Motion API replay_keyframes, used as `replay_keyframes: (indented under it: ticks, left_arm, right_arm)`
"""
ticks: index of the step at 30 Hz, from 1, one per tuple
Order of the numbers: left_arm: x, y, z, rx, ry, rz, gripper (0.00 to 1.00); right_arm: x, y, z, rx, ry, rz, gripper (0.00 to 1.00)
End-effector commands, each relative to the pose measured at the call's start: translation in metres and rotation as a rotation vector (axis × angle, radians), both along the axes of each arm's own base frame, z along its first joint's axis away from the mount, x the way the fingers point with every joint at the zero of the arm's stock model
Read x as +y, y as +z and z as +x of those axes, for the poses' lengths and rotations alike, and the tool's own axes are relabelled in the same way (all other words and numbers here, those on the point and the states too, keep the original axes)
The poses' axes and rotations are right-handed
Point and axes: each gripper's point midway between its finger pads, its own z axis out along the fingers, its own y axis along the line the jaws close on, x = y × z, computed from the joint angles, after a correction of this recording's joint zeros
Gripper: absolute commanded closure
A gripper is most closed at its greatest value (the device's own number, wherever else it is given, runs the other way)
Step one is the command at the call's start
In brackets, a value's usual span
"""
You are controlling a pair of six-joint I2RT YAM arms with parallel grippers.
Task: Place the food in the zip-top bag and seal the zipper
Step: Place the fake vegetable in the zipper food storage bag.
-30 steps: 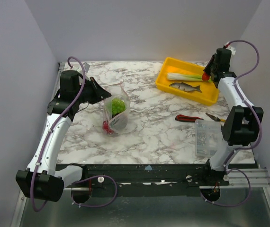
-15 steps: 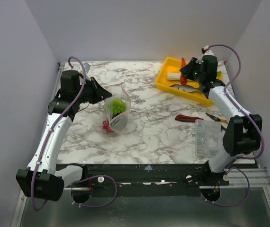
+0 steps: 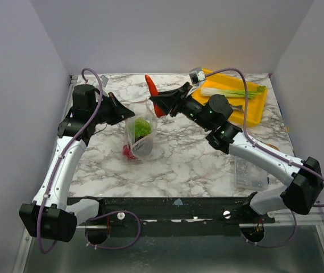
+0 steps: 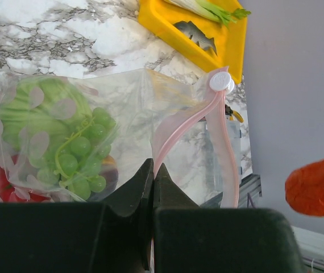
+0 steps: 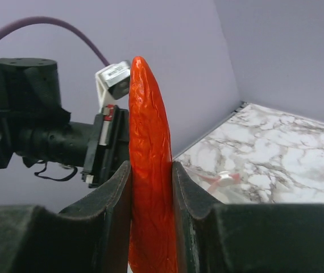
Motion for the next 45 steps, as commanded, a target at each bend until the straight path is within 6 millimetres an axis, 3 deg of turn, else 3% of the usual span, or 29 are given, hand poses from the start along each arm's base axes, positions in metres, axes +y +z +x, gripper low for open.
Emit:
replay_keyframes:
  ticks: [1,6,10,13,16,21,26,33,38,43,45]
  left_arm:
    - [0.000,0.008,0.001,-0.031,0.001,-0.015,1.00]
    - [0.000,0.009,0.001,-0.032,0.003,-0.017,1.00]
    - [0.000,0.010,0.002,-0.034,0.002,-0.020,1.00]
    - [0.000,0.010,0.003,-0.030,0.002,-0.018,1.00]
    - [0.001,0.007,0.002,-0.029,0.003,-0.013,1.00]
    - [0.000,0.007,0.003,-0.027,-0.004,-0.016,1.00]
    - [0.000,0.008,0.003,-0.030,-0.004,-0.016,1.00]
    - [-0.001,0.005,0.004,-0.024,-0.010,-0.017,1.00]
    - [-0.002,0.004,0.003,-0.024,-0.013,-0.018,1.00]
    - [-0.002,0.002,0.002,-0.020,-0.016,-0.016,1.00]
    - [-0.002,0.002,0.002,-0.020,-0.018,-0.015,1.00]
  right_arm:
    - [0.018,0.010,-0.010,-0.063,0.007,0.039,0.99]
    - [0.037,-0.011,-0.020,-0.031,0.023,0.037,0.95]
    - [0.042,-0.034,-0.016,0.014,-0.004,0.033,0.92]
    - [0.044,-0.049,-0.017,0.044,0.000,0.022,0.83]
    - [0.044,-0.064,-0.020,0.068,0.003,0.002,0.67]
    - [0.034,-0.066,-0.020,0.091,-0.033,-0.009,0.44]
    - [0.012,-0.058,-0.009,0.083,-0.154,-0.051,0.35]
    - [-0.052,-0.069,0.046,0.080,-0.518,-0.279,0.28]
    - [-0.115,-0.089,0.094,0.127,-0.665,-0.371,0.24]
    - [-0.191,-0.128,0.143,0.215,-0.816,-0.489,0.24]
    - [-0.220,-0.156,0.160,0.265,-0.871,-0.567,0.24]
